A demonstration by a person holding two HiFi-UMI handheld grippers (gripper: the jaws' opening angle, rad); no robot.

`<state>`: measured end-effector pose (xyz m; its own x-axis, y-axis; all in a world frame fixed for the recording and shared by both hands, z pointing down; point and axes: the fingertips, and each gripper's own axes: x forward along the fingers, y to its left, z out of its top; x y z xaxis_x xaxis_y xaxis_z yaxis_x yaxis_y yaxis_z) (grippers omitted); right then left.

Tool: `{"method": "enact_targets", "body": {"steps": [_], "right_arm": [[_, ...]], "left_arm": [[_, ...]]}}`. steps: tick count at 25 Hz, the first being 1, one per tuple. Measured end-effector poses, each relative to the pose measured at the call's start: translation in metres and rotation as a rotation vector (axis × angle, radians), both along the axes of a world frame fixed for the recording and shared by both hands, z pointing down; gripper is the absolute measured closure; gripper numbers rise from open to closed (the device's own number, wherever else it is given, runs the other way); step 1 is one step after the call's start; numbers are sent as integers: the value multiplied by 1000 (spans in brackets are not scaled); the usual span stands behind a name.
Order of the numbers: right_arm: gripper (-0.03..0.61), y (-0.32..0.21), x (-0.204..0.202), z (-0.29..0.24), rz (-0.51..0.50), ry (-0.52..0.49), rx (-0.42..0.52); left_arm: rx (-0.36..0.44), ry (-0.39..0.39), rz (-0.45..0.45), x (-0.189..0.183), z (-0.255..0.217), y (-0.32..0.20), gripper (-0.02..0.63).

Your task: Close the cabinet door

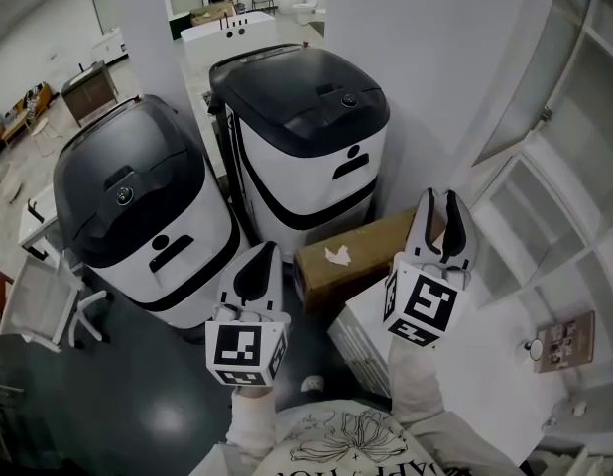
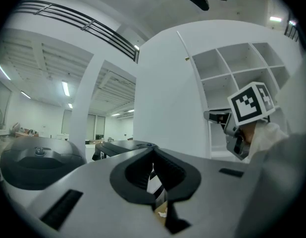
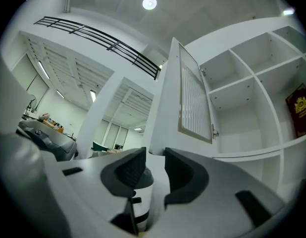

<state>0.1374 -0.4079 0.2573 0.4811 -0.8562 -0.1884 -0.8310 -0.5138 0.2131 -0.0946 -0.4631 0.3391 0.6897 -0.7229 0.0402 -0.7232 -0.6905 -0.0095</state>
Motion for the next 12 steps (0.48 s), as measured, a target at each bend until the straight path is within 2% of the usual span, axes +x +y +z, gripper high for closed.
{"method": "enact_targets", "body": {"steps": [12], "right_arm": [[476, -5, 4, -5, 124, 30, -3]], "left_arm": [[-15, 3, 13, 1, 8, -10, 609]]}}
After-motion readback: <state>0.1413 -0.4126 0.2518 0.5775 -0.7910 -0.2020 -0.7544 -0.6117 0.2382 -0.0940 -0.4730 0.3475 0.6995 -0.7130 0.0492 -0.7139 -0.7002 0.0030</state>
